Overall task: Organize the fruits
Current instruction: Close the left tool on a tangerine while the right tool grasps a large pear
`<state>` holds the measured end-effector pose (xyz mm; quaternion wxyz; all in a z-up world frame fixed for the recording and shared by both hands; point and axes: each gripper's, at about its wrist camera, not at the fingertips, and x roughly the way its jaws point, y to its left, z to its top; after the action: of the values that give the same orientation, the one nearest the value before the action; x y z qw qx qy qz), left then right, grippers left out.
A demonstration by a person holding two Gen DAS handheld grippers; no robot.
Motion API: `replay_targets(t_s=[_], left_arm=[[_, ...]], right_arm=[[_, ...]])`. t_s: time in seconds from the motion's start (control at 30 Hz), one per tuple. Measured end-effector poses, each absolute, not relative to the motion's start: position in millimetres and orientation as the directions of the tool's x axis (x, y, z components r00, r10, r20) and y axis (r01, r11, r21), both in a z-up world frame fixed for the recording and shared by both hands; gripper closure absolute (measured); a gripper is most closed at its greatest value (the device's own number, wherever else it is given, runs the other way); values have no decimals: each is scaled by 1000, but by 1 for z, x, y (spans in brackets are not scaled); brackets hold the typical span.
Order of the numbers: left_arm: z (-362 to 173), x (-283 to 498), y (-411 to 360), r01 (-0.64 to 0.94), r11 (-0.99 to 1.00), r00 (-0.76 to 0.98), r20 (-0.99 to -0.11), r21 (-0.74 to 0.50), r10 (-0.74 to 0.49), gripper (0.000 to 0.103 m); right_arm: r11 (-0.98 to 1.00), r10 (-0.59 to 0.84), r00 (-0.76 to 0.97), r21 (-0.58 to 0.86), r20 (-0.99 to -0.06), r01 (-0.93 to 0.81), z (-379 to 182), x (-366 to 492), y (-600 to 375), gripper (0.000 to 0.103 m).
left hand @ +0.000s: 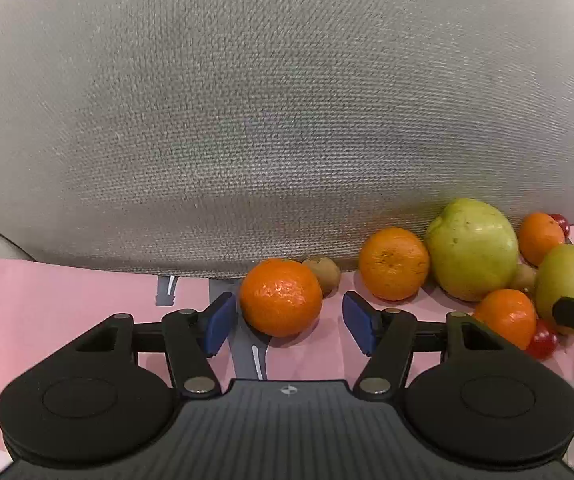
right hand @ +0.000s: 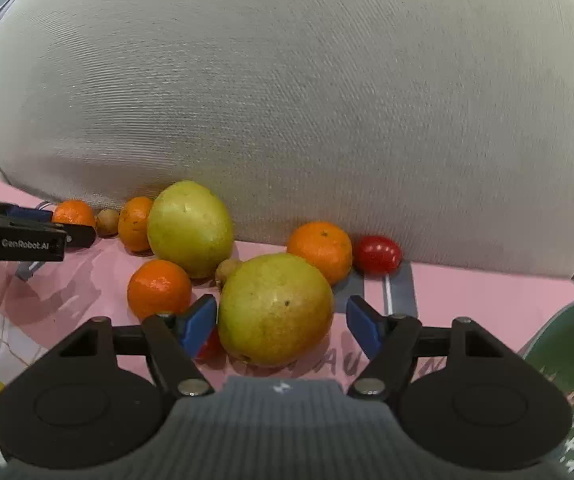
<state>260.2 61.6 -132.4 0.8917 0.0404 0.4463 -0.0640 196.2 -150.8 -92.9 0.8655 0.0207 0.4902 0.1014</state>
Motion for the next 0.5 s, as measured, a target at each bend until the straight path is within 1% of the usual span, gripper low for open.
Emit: replay_targets(t_s=[0.07,0.1,0.13,0.17,0.23,0.27,0.5], left_arm=[[-137,263,62,143,990,593,-802,14,-75,39],[-138,264,62,139,990,594,-801,15,-71,41],[-138,264,63,137,991,595,-801,15,-70,43],[-139,265,63,136,991,595,-801,15,-70,46],[-140,265,66,136,991,595,-800,13,-71,47],[-140,264,68,137,991,595,-800,8,-76,50],[-138,261,76,119,993,600,-796,-11,-81,53]], right_arm=[[978,204,492,154,-847,-141,-96,198,-152,34],[977,208,488,163,-848,-134,-97,199,-153,35],[977,213,486,172,-848,-128,-98,200,-154,36],[975,222,484,185,-847,-124,-99,201,-155,39],[974,225,484,195,-846,-114,-101,202,-155,39],[974,224,484,195,-846,-111,-101,203,-155,39],[973,230,478,198,-848,-117,-97,202,-155,40]])
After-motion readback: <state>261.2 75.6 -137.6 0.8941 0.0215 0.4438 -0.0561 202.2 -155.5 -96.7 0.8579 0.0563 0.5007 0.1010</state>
